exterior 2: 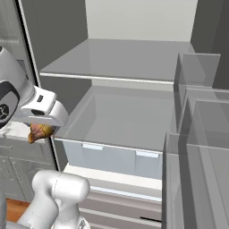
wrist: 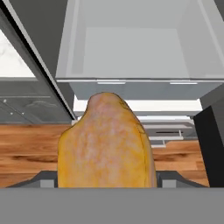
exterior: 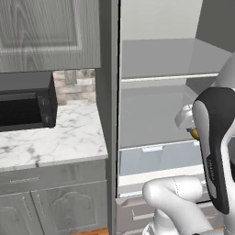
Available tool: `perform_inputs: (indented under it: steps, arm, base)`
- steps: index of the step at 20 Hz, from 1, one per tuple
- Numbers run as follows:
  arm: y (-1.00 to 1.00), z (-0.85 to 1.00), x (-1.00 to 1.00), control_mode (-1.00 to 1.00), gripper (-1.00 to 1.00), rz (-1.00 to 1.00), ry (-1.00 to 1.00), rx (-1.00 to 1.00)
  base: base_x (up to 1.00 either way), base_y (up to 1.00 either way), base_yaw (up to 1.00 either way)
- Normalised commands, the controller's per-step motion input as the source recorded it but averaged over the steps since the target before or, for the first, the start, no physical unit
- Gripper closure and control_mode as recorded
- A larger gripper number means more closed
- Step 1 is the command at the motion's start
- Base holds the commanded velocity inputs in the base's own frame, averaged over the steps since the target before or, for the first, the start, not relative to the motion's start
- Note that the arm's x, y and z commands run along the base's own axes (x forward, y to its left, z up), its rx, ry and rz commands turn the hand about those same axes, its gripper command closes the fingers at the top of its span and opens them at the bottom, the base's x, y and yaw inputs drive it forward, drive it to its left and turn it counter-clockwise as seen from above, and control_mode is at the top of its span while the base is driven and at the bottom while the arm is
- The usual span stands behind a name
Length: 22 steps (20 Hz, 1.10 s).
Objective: Gather the lime and eggplant from the fridge and place them on a tray on the dining counter. Then gather the chicken drumsticks from the fridge and place them on the other tray.
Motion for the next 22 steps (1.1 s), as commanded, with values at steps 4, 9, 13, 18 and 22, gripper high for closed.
perform_inputs:
  steps: [4,9,13,18,22]
  arm:
    - [0.00,0.00,-0.08,-1.00,1.00,0.00,0.00,0.00]
    - [0.00,0.00,0.00,-1.00,1.00,0.00,0.00,0.00]
    - [0.00,0.00,0.00,1.00,1.00,0.00,0.00,0.00]
    - [0.00,0.00,0.00,1.00,1.00,0.00,0.00,0.00]
    - [0.00,0.00,0.00,1.00,1.00,0.00,0.00,0.00]
  base:
    - [0.00,0.00,0.00]
    - [0.00,0.00,0.00]
    - [-0.23,0.05,0.00]
    - [-0.88,0.20,-0.13]
    - [-0.99,0.43,-0.39]
